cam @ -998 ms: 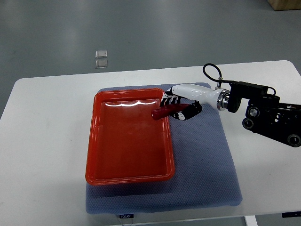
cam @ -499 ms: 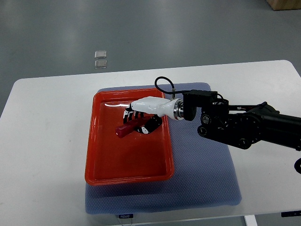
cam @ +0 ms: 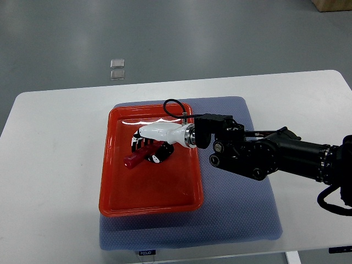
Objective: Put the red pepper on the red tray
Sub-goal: 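Open the right hand to release the pepper and raise it away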
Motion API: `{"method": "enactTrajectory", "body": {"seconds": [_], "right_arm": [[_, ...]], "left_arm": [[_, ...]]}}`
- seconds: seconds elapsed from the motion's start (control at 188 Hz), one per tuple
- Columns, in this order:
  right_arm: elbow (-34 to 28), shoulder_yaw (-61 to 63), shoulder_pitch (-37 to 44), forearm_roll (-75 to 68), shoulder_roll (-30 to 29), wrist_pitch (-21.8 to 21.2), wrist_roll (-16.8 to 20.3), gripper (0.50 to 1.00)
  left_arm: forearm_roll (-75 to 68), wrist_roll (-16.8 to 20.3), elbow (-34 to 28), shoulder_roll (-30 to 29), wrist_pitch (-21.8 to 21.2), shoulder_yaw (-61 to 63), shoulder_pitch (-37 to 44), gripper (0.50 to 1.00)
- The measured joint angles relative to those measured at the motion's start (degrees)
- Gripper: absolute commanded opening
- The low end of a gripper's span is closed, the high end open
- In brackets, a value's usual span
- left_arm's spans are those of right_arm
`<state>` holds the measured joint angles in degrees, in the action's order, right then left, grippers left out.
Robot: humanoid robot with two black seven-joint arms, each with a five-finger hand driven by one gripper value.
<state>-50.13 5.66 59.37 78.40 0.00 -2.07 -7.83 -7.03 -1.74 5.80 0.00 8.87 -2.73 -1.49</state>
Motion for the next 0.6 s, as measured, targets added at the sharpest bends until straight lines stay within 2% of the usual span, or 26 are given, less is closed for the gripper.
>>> {"method": "enactTrajectory", "body": {"seconds": [0.18,0.366,0.6], "right_arm": [[-0.46,3.90,0.06,-0.75,1.16,-0.26,0.01,0.911],[-1.43,11.14,-0.73,-3.37,4.80,-0.35,-0.04,0.911],[-1.10,22.06,-5.94,-12.95,9.72,0.38,-0.07,0.911]], "left_arm": [[0.00,0.00,0.00,0.00,0.00,0.00,0.00,1.000],[0.01,0.00,0.00,0.00,0.00,0.00,0.00,1.000],[0.01,-0.01,0.00,0.00,0.00,0.00,-0.01,1.000]]}}
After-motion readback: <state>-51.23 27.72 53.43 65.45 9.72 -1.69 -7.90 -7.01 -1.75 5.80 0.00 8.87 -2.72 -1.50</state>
